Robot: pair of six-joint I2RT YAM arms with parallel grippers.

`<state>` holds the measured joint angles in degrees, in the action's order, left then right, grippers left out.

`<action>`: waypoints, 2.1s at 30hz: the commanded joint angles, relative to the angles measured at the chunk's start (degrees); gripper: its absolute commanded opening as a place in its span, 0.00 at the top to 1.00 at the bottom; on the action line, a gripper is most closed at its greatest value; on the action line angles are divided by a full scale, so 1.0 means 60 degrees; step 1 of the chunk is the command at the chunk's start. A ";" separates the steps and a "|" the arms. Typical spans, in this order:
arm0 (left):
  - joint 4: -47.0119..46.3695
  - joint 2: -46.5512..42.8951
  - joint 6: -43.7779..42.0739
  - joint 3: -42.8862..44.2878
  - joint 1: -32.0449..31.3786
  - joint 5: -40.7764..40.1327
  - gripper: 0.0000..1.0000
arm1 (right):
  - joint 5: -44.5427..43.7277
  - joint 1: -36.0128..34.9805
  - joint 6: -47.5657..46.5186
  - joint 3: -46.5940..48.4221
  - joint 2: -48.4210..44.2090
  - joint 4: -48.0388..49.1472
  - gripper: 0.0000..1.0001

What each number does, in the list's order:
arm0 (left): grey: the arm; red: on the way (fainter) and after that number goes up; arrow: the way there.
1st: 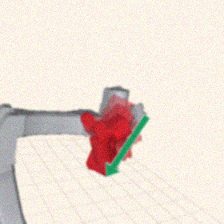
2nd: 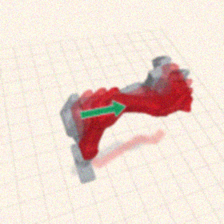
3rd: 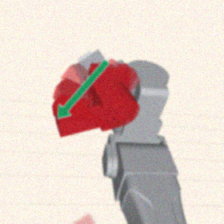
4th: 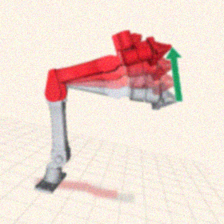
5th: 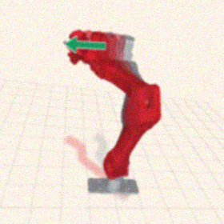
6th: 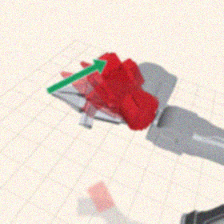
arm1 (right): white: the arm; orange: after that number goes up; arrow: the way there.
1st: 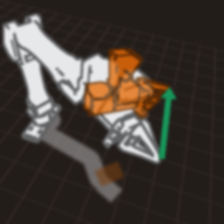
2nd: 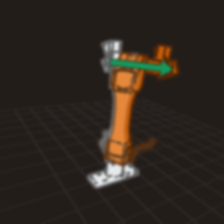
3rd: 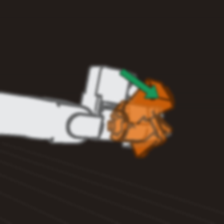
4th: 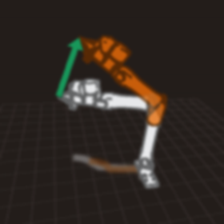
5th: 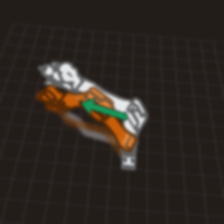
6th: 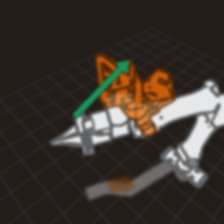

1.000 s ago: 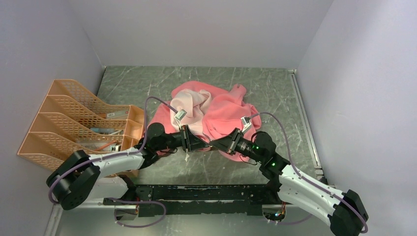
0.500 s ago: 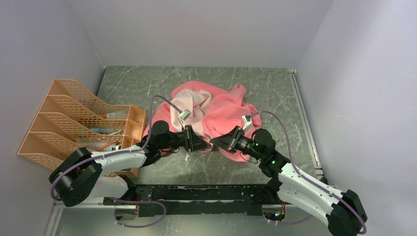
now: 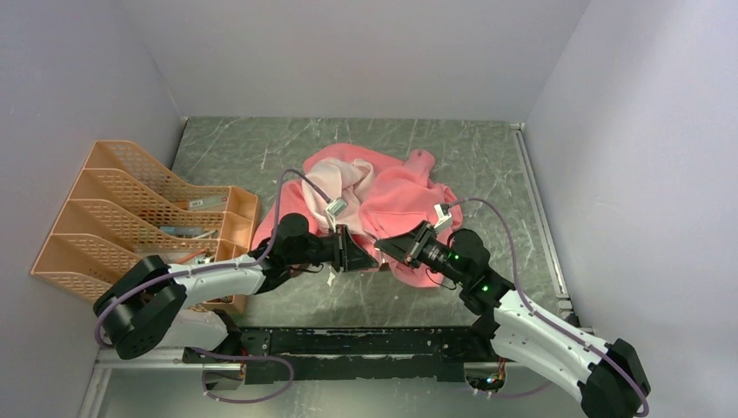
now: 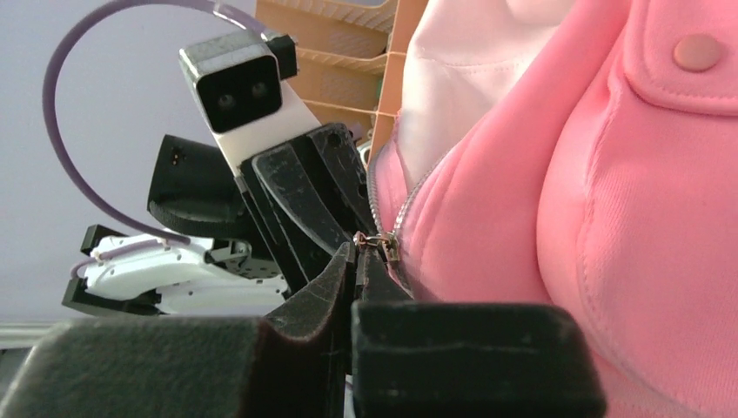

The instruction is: Zip up the jacket

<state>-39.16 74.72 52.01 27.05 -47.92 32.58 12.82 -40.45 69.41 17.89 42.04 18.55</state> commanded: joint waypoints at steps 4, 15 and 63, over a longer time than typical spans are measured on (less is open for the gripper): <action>0.1757 0.0131 -0.0500 -0.0038 -0.0515 0.0616 0.92 | -0.1436 0.0372 -0.0035 0.0732 -0.0091 0.1245 1.00; 0.3097 0.0260 -0.0941 -0.0049 -0.1015 0.0400 0.92 | -0.2543 0.0543 -0.0816 0.1246 0.0144 0.1058 1.00; 0.8385 -0.2293 -0.0894 0.0326 -0.1924 -0.3506 0.92 | -0.0041 0.5001 -0.1693 0.8358 0.6198 0.3385 1.00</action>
<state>-12.67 62.28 49.60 28.47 -56.84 9.17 21.43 -15.09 59.40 61.25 81.80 21.74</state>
